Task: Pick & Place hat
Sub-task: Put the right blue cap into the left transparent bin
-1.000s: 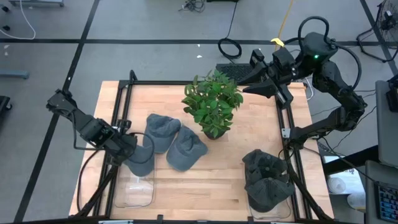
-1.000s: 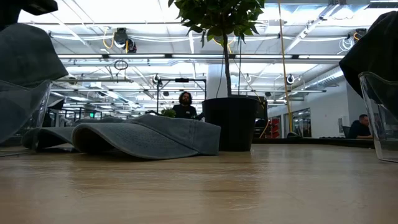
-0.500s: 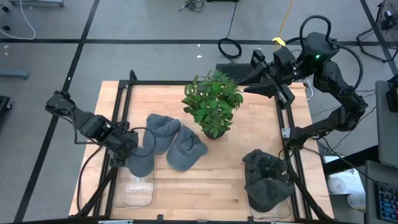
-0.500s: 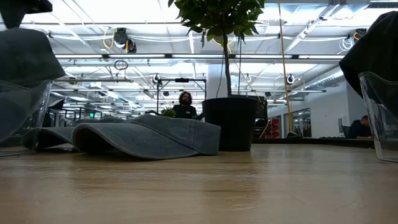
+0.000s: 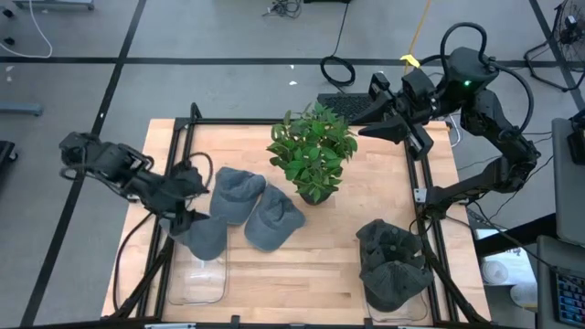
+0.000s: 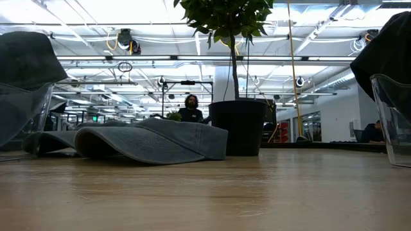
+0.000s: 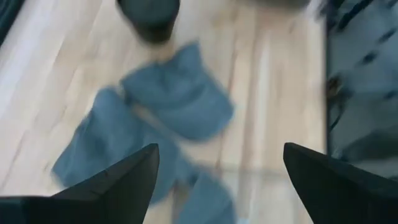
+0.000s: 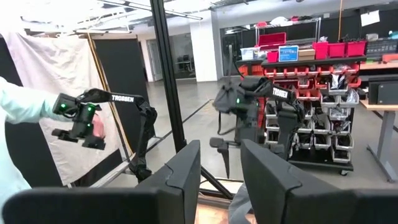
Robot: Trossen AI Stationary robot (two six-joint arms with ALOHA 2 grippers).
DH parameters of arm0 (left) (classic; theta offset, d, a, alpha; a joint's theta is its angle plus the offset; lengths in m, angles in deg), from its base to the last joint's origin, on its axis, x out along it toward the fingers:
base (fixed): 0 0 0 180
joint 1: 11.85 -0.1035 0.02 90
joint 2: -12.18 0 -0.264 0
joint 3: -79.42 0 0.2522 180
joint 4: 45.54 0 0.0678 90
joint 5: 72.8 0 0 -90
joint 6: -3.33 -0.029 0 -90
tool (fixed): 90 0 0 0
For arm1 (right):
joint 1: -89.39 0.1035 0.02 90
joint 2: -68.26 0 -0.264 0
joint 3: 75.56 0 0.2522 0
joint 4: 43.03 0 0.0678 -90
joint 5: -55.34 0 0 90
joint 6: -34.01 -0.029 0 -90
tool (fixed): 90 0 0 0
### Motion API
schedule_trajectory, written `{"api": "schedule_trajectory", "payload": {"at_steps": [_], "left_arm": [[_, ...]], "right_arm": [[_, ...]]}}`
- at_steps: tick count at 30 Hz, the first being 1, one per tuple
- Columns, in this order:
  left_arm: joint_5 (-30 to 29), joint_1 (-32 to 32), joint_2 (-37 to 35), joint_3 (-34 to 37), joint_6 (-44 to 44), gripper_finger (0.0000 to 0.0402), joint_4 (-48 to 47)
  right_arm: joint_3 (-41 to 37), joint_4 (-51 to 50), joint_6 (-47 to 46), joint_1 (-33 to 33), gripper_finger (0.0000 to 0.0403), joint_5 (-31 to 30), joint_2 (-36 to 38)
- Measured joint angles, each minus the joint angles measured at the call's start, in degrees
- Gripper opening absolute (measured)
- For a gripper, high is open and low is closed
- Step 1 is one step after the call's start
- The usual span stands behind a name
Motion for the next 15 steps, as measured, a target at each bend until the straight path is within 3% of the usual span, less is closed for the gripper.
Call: {"api": "schedule_trajectory", "payload": {"at_steps": [8,15], "left_arm": [[1.48,-1.25,0.11,-0.98,-0.49,0.0353,21.06],[1.86,-1.27,0.14,-0.98,-6.10,0.0353,38.03]], "right_arm": [[0.00,0.06,-6.78,0.98,0.0116,-0.01,0.00],[0.00,2.11,-5.95,7.06,0.0209,-1.62,0.00]]}}
